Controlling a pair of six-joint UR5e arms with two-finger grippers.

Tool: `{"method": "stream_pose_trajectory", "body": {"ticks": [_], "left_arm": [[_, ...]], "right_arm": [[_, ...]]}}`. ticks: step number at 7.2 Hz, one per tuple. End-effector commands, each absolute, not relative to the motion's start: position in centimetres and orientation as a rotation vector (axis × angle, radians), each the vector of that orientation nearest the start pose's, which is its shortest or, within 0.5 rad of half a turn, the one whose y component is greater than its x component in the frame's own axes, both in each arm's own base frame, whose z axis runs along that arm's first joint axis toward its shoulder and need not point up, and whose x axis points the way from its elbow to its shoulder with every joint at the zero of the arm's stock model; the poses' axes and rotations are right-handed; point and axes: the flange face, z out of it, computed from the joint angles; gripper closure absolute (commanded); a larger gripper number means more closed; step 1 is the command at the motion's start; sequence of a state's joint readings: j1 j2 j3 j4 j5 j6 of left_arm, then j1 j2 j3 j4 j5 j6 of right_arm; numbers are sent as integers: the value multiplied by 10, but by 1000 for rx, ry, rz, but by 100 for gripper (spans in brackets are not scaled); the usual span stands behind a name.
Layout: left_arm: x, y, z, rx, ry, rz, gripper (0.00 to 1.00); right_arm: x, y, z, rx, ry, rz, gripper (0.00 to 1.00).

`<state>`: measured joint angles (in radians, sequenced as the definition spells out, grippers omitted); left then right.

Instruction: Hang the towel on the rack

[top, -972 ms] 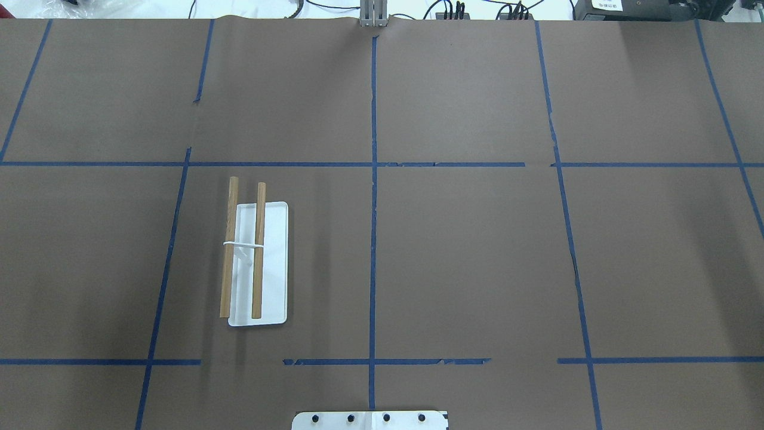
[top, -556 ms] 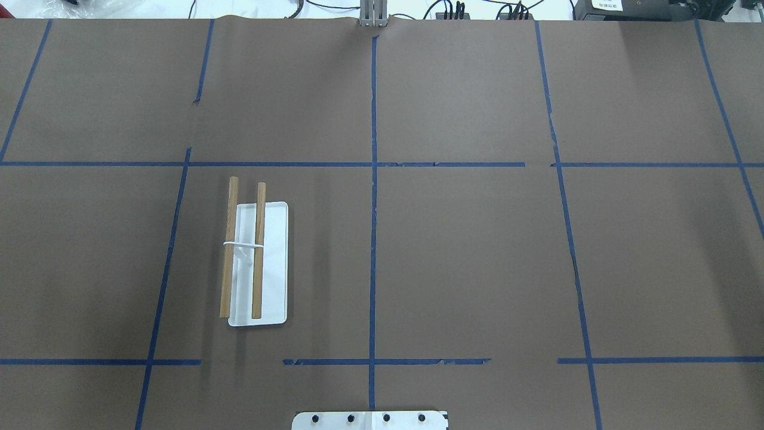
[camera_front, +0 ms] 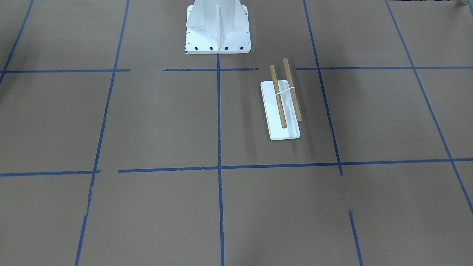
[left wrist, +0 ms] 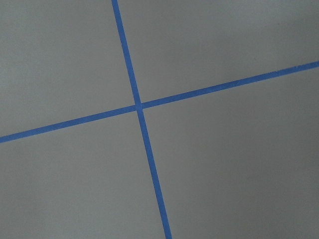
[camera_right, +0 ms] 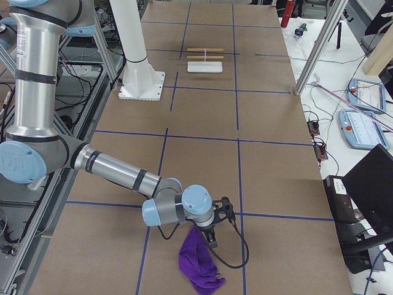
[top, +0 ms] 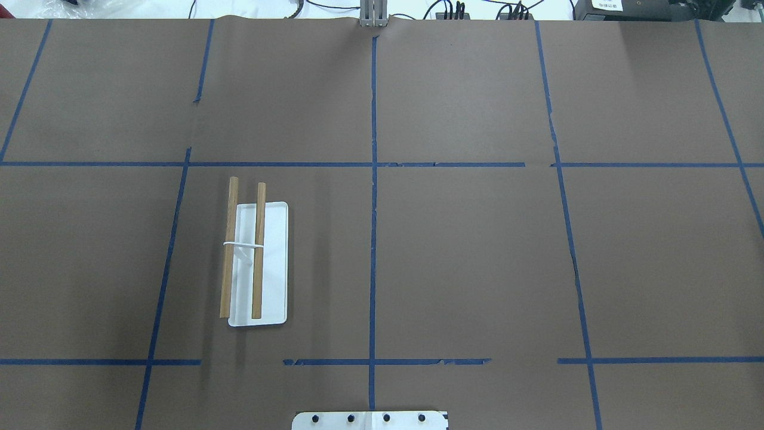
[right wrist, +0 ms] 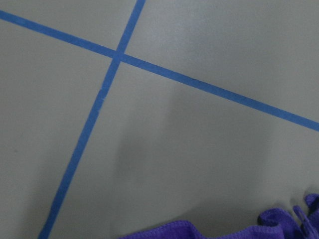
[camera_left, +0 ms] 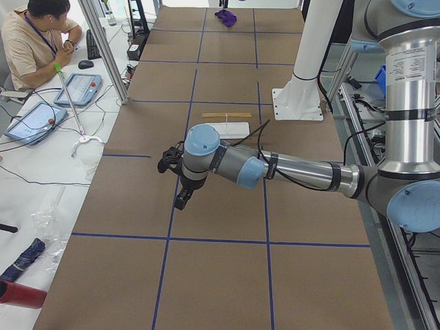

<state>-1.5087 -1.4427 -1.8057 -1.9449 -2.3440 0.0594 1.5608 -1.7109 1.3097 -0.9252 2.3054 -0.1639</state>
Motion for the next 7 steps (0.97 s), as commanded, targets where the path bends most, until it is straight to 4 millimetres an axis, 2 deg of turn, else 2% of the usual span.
{"method": "stream_pose_trajectory", "body": {"ticks": [1,2,3,4,5,6,7], "left_arm": [[-34,-469,563,641,733,356,0],[-33,-488,544,617,767,298,0],[-33,-496,507,597,835,118,0],[-34,-486,493,607,852,88,0],[-33,-487,494,642,853,109,0],[-30,-487,495,643,852,121,0],[-30,-487,494,645,853,122,0]], "right_arm": [[63,-408,793,304,-738,-243,0],[61,-416,774,303,-763,-146,0],[62,-409,766,386,-764,-159,0],[61,-387,773,449,-760,-182,0],[60,-392,768,482,-756,-207,1],[62,-379,790,456,-740,-228,0],[63,-366,824,446,-701,-348,0]]}}
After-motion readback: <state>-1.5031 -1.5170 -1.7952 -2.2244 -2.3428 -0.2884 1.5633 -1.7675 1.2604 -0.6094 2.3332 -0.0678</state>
